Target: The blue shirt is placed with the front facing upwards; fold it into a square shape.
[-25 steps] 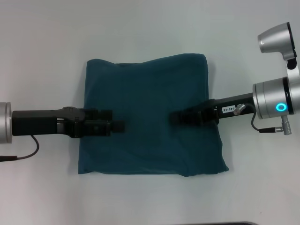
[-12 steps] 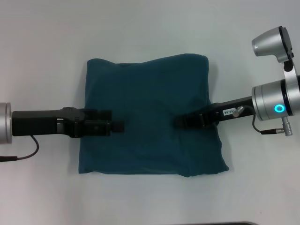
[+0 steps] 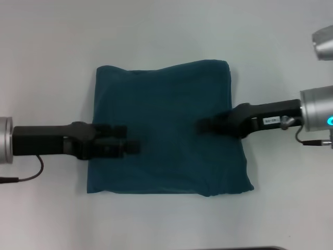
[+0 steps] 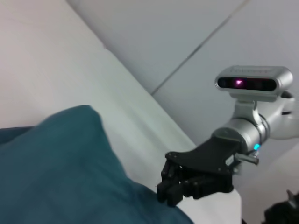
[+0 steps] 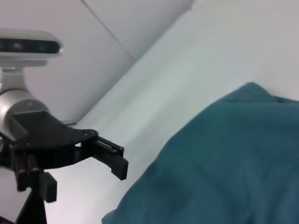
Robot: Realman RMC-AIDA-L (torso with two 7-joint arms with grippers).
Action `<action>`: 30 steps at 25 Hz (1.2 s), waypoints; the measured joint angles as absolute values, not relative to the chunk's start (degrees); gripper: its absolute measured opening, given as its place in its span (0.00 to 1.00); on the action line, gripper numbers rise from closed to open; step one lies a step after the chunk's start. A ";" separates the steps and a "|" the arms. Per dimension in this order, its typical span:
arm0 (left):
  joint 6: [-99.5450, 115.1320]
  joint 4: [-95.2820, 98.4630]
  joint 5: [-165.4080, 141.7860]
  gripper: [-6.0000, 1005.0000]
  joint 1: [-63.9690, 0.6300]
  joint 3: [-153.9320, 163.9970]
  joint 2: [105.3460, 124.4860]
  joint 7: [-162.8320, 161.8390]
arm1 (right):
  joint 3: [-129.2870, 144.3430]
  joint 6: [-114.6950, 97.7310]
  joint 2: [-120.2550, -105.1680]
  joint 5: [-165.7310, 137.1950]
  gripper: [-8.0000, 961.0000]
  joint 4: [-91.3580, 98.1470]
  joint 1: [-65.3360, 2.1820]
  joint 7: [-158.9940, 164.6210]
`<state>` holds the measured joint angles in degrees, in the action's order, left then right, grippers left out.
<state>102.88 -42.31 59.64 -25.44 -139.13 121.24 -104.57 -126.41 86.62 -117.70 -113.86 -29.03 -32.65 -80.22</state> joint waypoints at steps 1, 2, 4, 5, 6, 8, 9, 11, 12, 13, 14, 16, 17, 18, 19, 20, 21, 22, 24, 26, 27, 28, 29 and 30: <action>103.42 -42.36 59.66 0.88 -25.35 -139.13 121.32 -104.04 | -126.84 87.35 -117.54 -113.83 0.12 -29.38 -32.16 -81.61; 103.93 -42.45 59.68 0.88 -25.22 -139.13 121.41 -103.56 | -127.30 88.20 -117.37 -113.83 0.12 -29.82 -31.47 -83.11; 104.97 -42.59 60.11 0.88 -25.02 -139.13 121.61 -102.53 | -128.35 90.11 -117.15 -113.80 0.12 -30.81 -30.23 -85.68; 105.52 -42.62 60.53 0.88 -24.94 -139.13 121.69 -101.91 | -129.10 91.17 -117.02 -113.79 0.12 -31.56 -29.46 -86.62; 105.88 -42.62 60.89 0.88 -24.89 -139.14 121.75 -101.49 | -129.65 91.80 -116.92 -113.79 0.12 -32.11 -28.86 -87.07; 106.34 -42.62 61.32 0.88 -24.83 -139.38 121.87 -100.58 | -130.58 92.97 -116.74 -113.78 0.12 -33.12 -27.75 -87.98; 106.38 -42.61 61.37 0.88 -24.83 -139.58 121.95 -100.25 | -131.09 93.56 -116.65 -113.77 0.12 -33.44 -27.22 -88.79; 106.40 -42.58 61.41 0.88 -24.82 -139.96 122.20 -99.75 | -131.94 94.84 -116.59 -113.77 0.12 -33.65 -26.47 -90.82; 106.43 -42.58 61.41 0.88 -24.81 -140.07 122.29 -99.54 | -132.18 95.27 -116.57 -113.79 0.12 -33.66 -26.23 -91.75; 106.47 -42.59 61.43 0.88 -24.81 -140.11 122.33 -99.25 | -132.29 95.58 -116.55 -113.81 0.12 -33.66 -26.07 -92.42; 106.53 -42.59 61.43 0.88 -24.80 -140.11 122.33 -98.88 | -132.24 95.96 -116.56 -113.92 0.12 -33.66 -25.97 -93.61; 106.58 -42.59 61.44 0.89 -24.80 -140.11 122.34 -98.30 | -132.05 96.63 -116.68 -114.24 0.12 -33.48 -25.89 -95.82; 106.57 -42.58 61.44 0.89 -24.82 -140.12 122.34 -98.14 | -131.96 96.94 -116.84 -114.55 0.12 -33.44 -25.88 -97.01; 106.52 -42.52 61.44 0.89 -24.87 -140.20 122.34 -97.95 | -131.90 97.14 -116.96 -114.83 0.12 -33.44 -25.88 -97.84; 106.47 -42.45 61.44 0.89 -24.90 -140.25 122.34 -97.80 | -131.87 97.29 -117.06 -115.03 0.12 -33.48 -25.87 -98.39; 106.43 -42.35 61.44 0.89 -24.94 -140.32 122.34 -97.61 | -131.83 97.39 -117.17 -115.24 0.12 -33.52 -25.86 -99.05; 106.39 -42.29 61.44 0.88 -24.97 -140.37 122.34 -97.47 | -131.81 97.43 -117.21 -115.34 0.12 -33.52 -25.86 -99.50; 106.35 -42.26 61.44 0.88 -25.01 -140.39 122.34 -97.29 | -131.80 97.44 -117.28 -115.38 0.12 -33.51 -25.85 -100.01; 106.23 -42.20 61.56 0.88 -25.04 -140.42 122.42 -96.95 | -131.80 97.36 -117.38 -115.40 0.12 -33.38 -25.81 -100.68; 106.17 -42.13 61.82 0.88 -25.03 -140.43 122.48 -96.45 | -131.74 97.33 -117.44 -115.68 0.12 -33.30 -25.77 -100.83; 106.14 -42.11 61.92 0.88 -25.02 -140.42 122.50 -96.28 | -131.63 97.34 -117.44 -115.92 0.12 -33.31 -25.77 -100.85; 106.13 -42.09 61.97 0.88 -25.02 -140.42 122.53 -96.13 | -131.47 97.37 -117.49 -116.18 0.12 -33.37 -25.76 -100.86; 106.12 -42.07 61.97 0.88 -25.01 -140.43 122.56 -95.97 | -131.36 97.41 -117.53 -116.40 0.12 -33.46 -25.75 -100.88; 106.11 -42.04 61.97 0.88 -25.01 -140.44 122.60 -95.93 | -131.25 97.42 -117.58 -116.52 0.12 -33.52 -25.75 -100.88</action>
